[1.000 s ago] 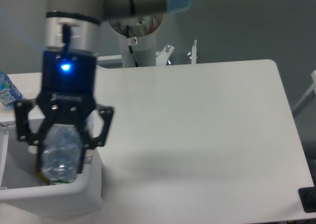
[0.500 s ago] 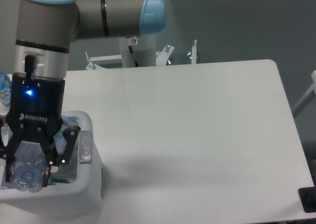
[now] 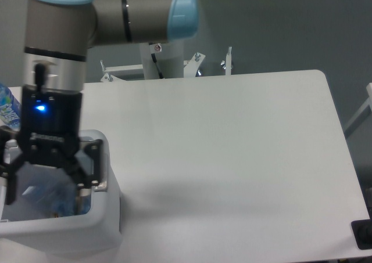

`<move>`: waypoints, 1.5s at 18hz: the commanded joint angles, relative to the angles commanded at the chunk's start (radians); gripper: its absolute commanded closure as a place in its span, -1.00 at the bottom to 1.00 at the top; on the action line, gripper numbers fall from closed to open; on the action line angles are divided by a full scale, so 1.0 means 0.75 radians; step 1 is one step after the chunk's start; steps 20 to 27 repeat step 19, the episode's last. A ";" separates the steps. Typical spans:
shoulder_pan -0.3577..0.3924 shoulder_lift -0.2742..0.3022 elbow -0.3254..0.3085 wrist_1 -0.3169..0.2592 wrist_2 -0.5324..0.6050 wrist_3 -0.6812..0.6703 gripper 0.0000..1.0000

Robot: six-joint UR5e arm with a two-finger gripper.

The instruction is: Place the trash in the trash can

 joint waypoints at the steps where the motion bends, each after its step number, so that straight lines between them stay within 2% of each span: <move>1: 0.037 0.000 -0.027 0.002 0.057 0.012 -1.00; 3: 0.090 0.006 -0.068 -0.010 0.224 0.120 -1.00; 5: 0.157 0.053 -0.117 -0.035 0.364 0.194 -1.00; 7: 0.221 0.061 -0.153 -0.055 0.395 0.298 -1.00; 9: 0.282 0.072 -0.172 -0.102 0.403 0.496 -1.00; 16: 0.446 0.192 -0.172 -0.568 0.448 1.171 -1.00; 18: 0.460 0.223 -0.170 -0.646 0.444 1.282 -1.00; 19: 0.473 0.235 -0.172 -0.665 0.442 1.295 -1.00; 27: 0.473 0.235 -0.172 -0.665 0.442 1.295 -1.00</move>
